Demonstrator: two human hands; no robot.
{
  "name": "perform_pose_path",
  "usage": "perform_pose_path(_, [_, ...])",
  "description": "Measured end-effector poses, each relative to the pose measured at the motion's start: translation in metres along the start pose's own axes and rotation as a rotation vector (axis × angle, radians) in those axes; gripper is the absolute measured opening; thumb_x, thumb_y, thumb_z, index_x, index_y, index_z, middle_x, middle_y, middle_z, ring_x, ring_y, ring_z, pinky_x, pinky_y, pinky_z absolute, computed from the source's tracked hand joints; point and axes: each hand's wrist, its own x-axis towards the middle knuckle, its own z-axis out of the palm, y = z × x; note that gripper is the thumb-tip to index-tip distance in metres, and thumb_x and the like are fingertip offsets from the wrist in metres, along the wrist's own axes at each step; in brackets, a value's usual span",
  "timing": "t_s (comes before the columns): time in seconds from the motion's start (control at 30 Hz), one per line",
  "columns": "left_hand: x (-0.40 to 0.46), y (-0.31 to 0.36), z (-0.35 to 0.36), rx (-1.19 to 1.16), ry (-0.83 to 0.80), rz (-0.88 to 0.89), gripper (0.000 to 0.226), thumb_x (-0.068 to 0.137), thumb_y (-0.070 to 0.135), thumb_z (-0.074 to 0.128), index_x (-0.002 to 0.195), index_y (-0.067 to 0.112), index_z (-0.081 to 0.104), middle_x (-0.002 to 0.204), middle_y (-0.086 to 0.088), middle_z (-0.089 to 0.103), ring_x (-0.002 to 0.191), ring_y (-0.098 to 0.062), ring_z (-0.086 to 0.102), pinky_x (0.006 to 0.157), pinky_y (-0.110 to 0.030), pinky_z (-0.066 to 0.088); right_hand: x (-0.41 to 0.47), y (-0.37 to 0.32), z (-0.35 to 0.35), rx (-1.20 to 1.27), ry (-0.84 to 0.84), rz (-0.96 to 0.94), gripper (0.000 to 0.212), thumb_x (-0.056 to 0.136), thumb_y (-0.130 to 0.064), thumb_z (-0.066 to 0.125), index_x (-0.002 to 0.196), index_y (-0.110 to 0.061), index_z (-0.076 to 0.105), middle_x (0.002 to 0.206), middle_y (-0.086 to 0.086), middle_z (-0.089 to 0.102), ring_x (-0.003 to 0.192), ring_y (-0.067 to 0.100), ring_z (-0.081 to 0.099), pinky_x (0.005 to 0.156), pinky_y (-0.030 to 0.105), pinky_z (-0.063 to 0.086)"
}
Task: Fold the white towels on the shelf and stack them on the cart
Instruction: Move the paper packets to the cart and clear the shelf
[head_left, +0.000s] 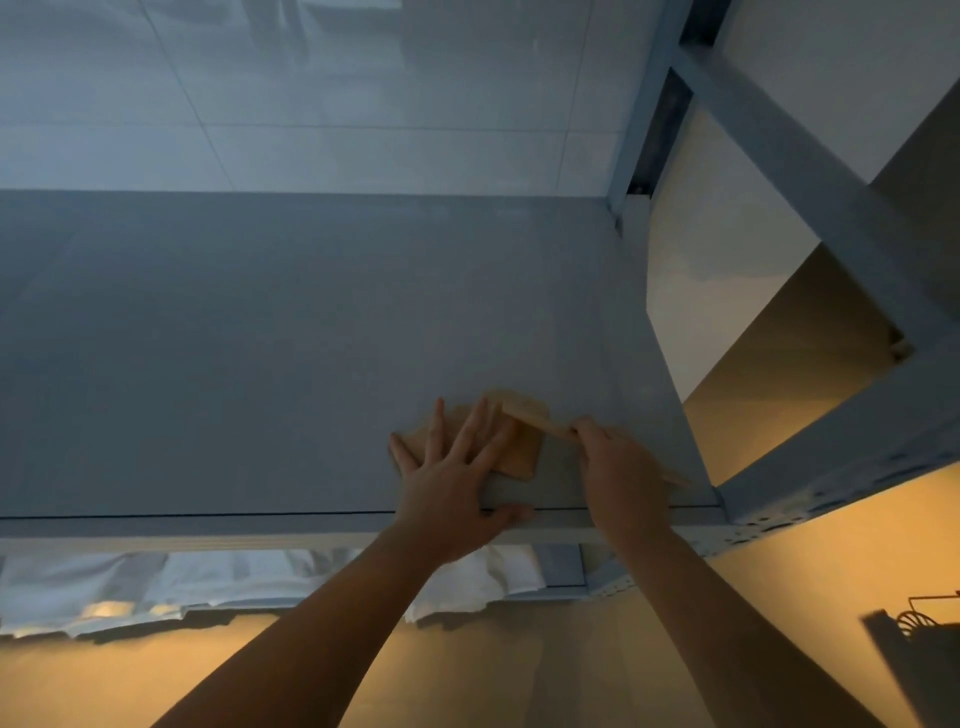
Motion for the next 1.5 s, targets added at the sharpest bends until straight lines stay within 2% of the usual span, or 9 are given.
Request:
perform_pose_path(0.13, [-0.001, 0.003, 0.004, 0.045, -0.039, 0.02, 0.084, 0.072, 0.088, 0.019, 0.139, 0.056, -0.021, 0.159, 0.013, -0.007, 0.145, -0.033, -0.014, 0.098, -0.079, -0.005, -0.001, 0.001, 0.001, 0.061, 0.065, -0.018, 0.022, 0.072, 0.009, 0.071, 0.091, -0.002, 0.069, 0.066, 0.015, 0.062, 0.058, 0.033, 0.06, 0.048, 0.034, 0.046])
perform_pose_path(0.3, [-0.021, 0.002, 0.005, 0.07, -0.02, 0.067, 0.087, 0.072, 0.088, 0.015, 0.144, 0.049, -0.013, 0.159, 0.011, 0.0, 0.146, -0.029, -0.007, 0.1, -0.077, -0.008, -0.009, -0.001, 0.005, 0.107, 0.076, -0.007, 0.021, 0.076, 0.008, 0.07, 0.094, -0.002, 0.069, 0.068, 0.017, 0.063, 0.061, 0.035, 0.06, 0.053, 0.037, 0.049])
perform_pose_path(0.4, [-0.033, 0.0, 0.003, 0.086, 0.032, 0.12, 0.074, 0.081, 0.069, 0.046, 0.145, 0.037, 0.032, 0.154, 0.001, 0.031, 0.143, -0.035, 0.021, 0.097, -0.082, 0.01, -0.012, -0.004, 0.007, 0.104, 0.078, -0.012, 0.018, 0.075, 0.009, 0.069, 0.09, 0.0, 0.069, 0.067, 0.019, 0.062, 0.061, 0.037, 0.06, 0.052, 0.04, 0.051])
perform_pose_path(0.47, [-0.038, 0.001, 0.002, 0.116, 0.118, 0.153, 0.063, 0.073, 0.052, 0.073, 0.129, 0.028, 0.058, 0.139, -0.005, 0.053, 0.131, -0.038, 0.044, 0.089, -0.081, 0.028, -0.015, -0.006, 0.009, 0.092, 0.069, -0.017, 0.017, 0.073, 0.009, 0.07, 0.087, -0.001, 0.068, 0.064, 0.018, 0.061, 0.058, 0.036, 0.059, 0.05, 0.039, 0.049])
perform_pose_path(0.53, [-0.043, 0.004, 0.004, 0.129, 0.187, 0.168, 0.056, 0.062, 0.04, 0.085, 0.113, 0.024, 0.069, 0.126, -0.007, 0.063, 0.12, -0.04, 0.054, 0.084, -0.078, 0.035, -0.017, -0.008, 0.01, 0.087, 0.056, -0.017, 0.015, 0.075, 0.007, 0.07, 0.087, -0.002, 0.068, 0.061, 0.017, 0.06, 0.055, 0.035, 0.058, 0.048, 0.036, 0.047])
perform_pose_path(0.67, [-0.052, 0.004, 0.013, 0.102, 0.26, 0.218, 0.055, 0.053, 0.015, 0.091, 0.105, 0.019, 0.073, 0.122, -0.01, 0.065, 0.116, -0.039, 0.058, 0.086, -0.072, 0.041, -0.021, -0.011, 0.01, 0.117, 0.054, -0.025, 0.01, 0.08, 0.001, 0.068, 0.09, -0.002, 0.069, 0.067, 0.019, 0.063, 0.06, 0.036, 0.06, 0.053, 0.04, 0.05])
perform_pose_path(0.87, [-0.054, -0.007, 0.011, 0.022, 0.35, 0.417, 0.05, 0.056, 0.002, 0.089, 0.102, 0.007, 0.073, 0.114, -0.017, 0.067, 0.106, -0.034, 0.065, 0.083, -0.052, 0.055, -0.027, -0.017, 0.007, 0.15, 0.033, -0.036, 0.011, 0.083, 0.001, 0.065, 0.093, -0.001, 0.069, 0.071, 0.018, 0.064, 0.066, 0.035, 0.06, 0.055, 0.042, 0.05])
perform_pose_path(1.17, [-0.048, -0.006, -0.02, -0.063, 0.456, 0.447, 0.04, 0.06, -0.002, 0.086, 0.098, 0.005, 0.075, 0.102, -0.013, 0.072, 0.088, -0.025, 0.071, 0.073, -0.037, 0.06, -0.027, -0.016, 0.003, 0.204, 0.012, 0.021, 0.021, 0.095, -0.012, 0.054, 0.111, -0.007, 0.067, 0.09, 0.018, 0.067, 0.083, 0.036, 0.06, 0.069, 0.045, 0.051])
perform_pose_path(1.5, [-0.056, 0.017, -0.092, -0.018, 0.608, 0.391, 0.024, 0.067, 0.004, 0.082, 0.088, 0.014, 0.077, 0.089, -0.001, 0.074, 0.07, -0.017, 0.07, 0.058, -0.026, 0.053, -0.026, -0.041, -0.06, 0.335, 0.199, -0.038, 0.02, 0.088, -0.005, 0.065, 0.107, -0.003, 0.07, 0.092, 0.018, 0.07, 0.081, 0.036, 0.066, 0.07, 0.045, 0.056])
